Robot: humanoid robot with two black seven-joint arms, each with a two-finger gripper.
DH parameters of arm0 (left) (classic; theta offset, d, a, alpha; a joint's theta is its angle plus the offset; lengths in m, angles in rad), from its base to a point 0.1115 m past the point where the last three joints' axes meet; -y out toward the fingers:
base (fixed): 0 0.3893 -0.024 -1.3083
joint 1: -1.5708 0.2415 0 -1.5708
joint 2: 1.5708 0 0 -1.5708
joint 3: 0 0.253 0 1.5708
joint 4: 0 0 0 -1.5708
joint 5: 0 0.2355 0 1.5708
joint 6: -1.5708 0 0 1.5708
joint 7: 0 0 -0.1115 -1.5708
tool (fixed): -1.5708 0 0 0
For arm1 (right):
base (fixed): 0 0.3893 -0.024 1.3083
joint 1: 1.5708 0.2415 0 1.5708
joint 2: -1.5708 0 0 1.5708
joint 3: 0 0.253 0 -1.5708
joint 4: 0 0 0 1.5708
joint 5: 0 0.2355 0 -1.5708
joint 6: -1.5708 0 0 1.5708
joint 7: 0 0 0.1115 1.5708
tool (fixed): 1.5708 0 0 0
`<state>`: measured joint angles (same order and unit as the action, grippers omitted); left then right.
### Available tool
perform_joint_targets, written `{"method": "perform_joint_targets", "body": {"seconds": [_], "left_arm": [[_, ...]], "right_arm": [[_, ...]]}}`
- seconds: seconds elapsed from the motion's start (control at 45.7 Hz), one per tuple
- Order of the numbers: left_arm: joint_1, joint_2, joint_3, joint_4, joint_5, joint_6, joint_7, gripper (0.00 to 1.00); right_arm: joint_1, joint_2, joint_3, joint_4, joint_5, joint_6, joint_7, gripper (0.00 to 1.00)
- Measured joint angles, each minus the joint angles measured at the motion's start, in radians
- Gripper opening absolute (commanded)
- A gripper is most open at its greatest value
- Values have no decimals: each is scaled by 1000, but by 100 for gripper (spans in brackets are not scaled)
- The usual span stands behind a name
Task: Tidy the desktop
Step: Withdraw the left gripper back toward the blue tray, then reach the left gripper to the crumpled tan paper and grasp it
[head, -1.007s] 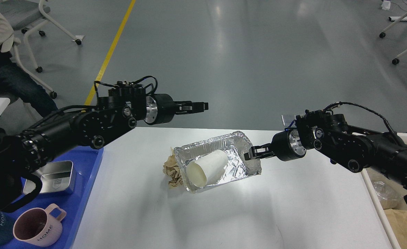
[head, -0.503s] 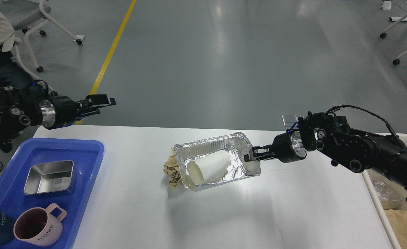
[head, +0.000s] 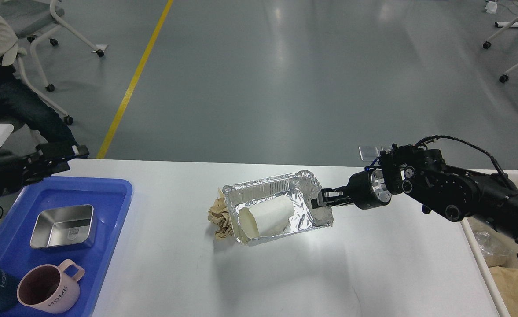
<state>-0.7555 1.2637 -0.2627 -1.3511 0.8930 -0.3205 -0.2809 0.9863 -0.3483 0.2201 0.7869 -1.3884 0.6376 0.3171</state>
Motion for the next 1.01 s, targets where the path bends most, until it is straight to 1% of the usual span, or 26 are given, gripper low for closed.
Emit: {"method": "perform_joint_targets", "body": {"seconds": [0.088, 0.197, 0.263, 0.394, 0.482, 0.679, 0.898, 0.941, 1.007], "left_arm": [[56, 113, 0, -110, 0, 67, -1, 75], [100, 206, 18, -166, -14, 149, -16, 75], [121, 238, 57, -174, -39, 190, -46, 75], [137, 252, 158, -179, -54, 240, -136, 75], [138, 245, 193, -197, -54, 261, -160, 75], [133, 205, 202, -249, -46, 266, -162, 75], [124, 158, 200, -254, -10, 264, -157, 76], [123, 153, 197, -251, -9, 264, -157, 77], [119, 144, 194, -241, -7, 262, -156, 83]], "right_arm": [[0, 0, -1, 0, -1, -1, -1, 0], [0, -2, -1, 0, -1, -2, -1, 0], [0, -6, -1, 0, -1, -3, -1, 0], [-1, -7, -1, 0, -2, -4, 0, 0], [-1, -6, -1, 0, -3, -4, 0, 0], [3, -4, -2, 0, -4, -4, 1, 0], [4, -4, -4, 0, -6, -4, 0, 0], [4, -4, -4, 0, -6, -4, 0, 0], [4, -4, -4, 0, -6, -4, 0, 0]]}}
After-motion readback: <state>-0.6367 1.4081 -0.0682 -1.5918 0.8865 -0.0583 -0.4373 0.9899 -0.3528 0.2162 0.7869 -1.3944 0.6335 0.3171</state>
